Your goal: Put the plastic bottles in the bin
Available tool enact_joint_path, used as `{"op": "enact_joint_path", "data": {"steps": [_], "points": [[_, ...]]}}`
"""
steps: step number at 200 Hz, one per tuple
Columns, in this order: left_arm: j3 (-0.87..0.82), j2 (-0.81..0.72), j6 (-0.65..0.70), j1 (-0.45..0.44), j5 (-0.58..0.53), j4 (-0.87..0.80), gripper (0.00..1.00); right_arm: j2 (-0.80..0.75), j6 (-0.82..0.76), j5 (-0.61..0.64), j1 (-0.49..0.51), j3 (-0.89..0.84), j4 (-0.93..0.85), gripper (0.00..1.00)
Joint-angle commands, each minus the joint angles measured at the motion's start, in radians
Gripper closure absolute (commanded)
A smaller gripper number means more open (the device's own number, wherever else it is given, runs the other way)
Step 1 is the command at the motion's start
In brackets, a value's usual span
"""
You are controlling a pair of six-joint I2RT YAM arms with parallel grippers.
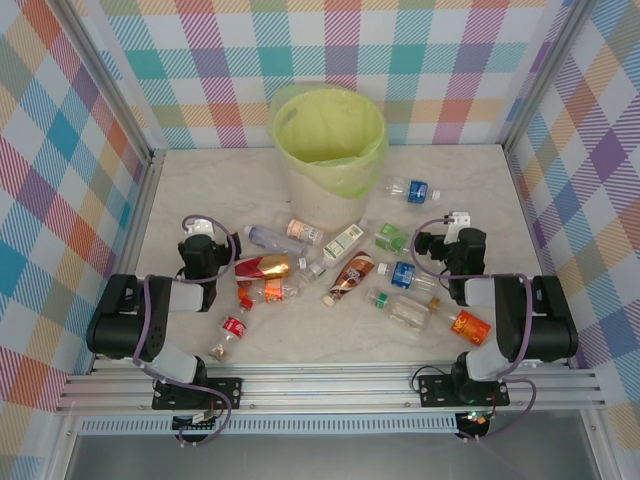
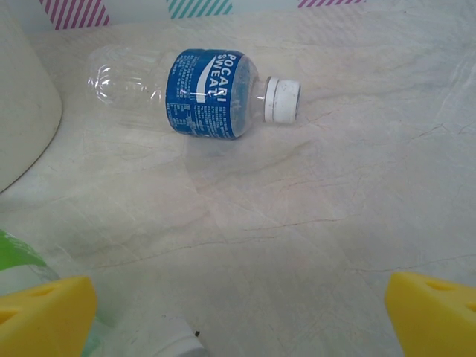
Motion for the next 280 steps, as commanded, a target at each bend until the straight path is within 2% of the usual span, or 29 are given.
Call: {"op": "enact_joint_path", "data": {"steps": [1,12,29,51,73,90,113,132,151,196,223,231,249,280], "points": [[0.059,-0.167,-0.023,-0.016,-0.034,-0.216,0.00,-0.161,-0.013,-0.020,0.006,0.028,-0.120,0.00],[0.106,-0.245,-0.068,-0.020,-0.068,-0.362,0.00,-0.248,0.007,-0.034,0.006,0.042,-0.196,0.00],[0.126,-0.342,-0.153,-0.041,-0.137,-0.479,0.00,-0.362,0.059,-0.070,0.006,0.073,-0.303,0.00],[0.169,-0.455,-0.317,-0.060,-0.137,-0.664,0.00,-0.447,0.205,-0.076,0.006,0.136,-0.478,0.00],[0.241,-0.537,-0.489,-0.068,-0.043,-0.890,0.00,-0.490,0.403,-0.024,0.006,0.191,-0.705,0.00],[0.291,-0.581,-0.561,-0.069,0.037,-1.063,0.00,-0.498,0.527,0.025,0.006,0.227,-0.912,0.00],[0.359,-0.602,-0.603,-0.069,0.125,-1.304,0.00,-0.459,0.597,0.038,0.005,0.274,-1.173,0.00],[0.366,-0.623,-0.618,-0.067,0.191,-1.406,0.00,-0.403,0.617,0.011,0.006,0.294,-1.300,0.00],[0.349,-0.644,-0.619,-0.067,0.242,-1.441,0.00,-0.360,0.578,-0.064,0.006,0.312,-1.355,0.00],[0.348,-0.609,-0.610,-0.064,0.277,-1.498,0.00,-0.355,0.448,0.065,0.016,0.388,-1.487,0.00],[0.408,-0.561,-0.565,-0.078,0.281,-1.668,0.00,-0.391,0.448,0.016,0.018,0.384,-1.453,0.00],[0.432,-0.557,-0.552,-0.104,0.249,-1.732,0.00,-0.408,0.468,0.009,0.018,0.375,-1.432,0.00],[0.470,-0.569,-0.593,-0.214,0.089,-1.875,0.00,-0.441,0.509,0.013,0.018,0.347,-1.375,0.00],[0.488,-0.543,-0.708,-0.396,-0.020,-1.986,0.00,-0.469,0.550,0.012,0.021,0.310,-1.309,0.00]]}}
